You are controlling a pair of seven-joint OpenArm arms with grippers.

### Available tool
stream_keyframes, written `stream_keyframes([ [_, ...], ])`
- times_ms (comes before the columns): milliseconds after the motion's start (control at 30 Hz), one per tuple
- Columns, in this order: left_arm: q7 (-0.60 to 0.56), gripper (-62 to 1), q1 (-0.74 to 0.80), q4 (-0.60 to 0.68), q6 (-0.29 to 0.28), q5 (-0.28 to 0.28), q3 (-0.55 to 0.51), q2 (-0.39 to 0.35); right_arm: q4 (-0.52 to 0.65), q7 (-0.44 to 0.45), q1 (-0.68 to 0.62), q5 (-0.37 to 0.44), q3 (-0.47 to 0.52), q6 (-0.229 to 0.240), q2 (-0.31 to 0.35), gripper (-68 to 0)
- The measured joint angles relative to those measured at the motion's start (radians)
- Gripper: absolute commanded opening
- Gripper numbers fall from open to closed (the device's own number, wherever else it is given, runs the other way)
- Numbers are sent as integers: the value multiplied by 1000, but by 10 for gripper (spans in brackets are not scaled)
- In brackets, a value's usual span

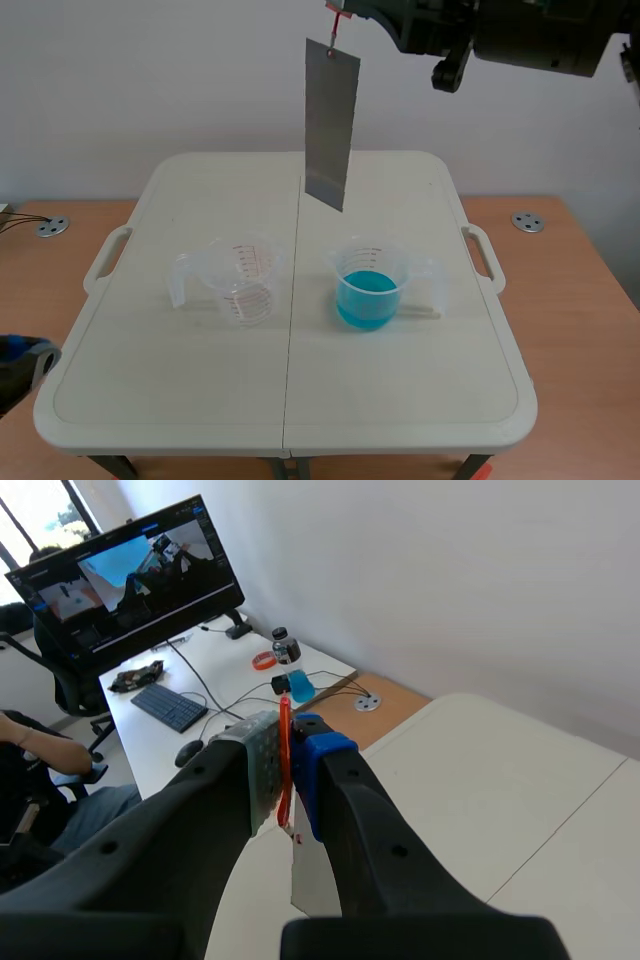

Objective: Hold the metal plate by the orange handle, dip it into the blue solution, take it out and point at it, then put the plate back in the beaker on the left.
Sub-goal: 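Move the plate over the blue solution, then point at the plate with the left hand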

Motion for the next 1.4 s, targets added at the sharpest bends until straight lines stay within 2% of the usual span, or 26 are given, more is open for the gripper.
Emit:
stream_keyframes([
  [300,35,-588,-244,0,-16,1,121,0,0,-6,-45,118,63,0,93,-660],
  [533,95,-588,-423,-34,-17,3,285,0,-5,16,-49,119,68,1,126,-661],
  [700,97,-588,-549,-86,-17,5,393,0,-69,61,-49,120,68,2,138,-661],
  [867,97,-588,-677,-153,-17,5,481,6,-105,80,-49,120,49,32,157,-661],
  [1033,97,-588,-787,-253,-17,10,539,41,-105,107,-49,120,-5,31,175,-661],
  [1233,97,-588,-892,-380,-17,93,599,117,-105,154,-49,120,-17,31,201,-661],
  [1400,97,-588,-945,-465,-17,111,640,175,-105,182,-49,120,-50,31,220,-661],
])
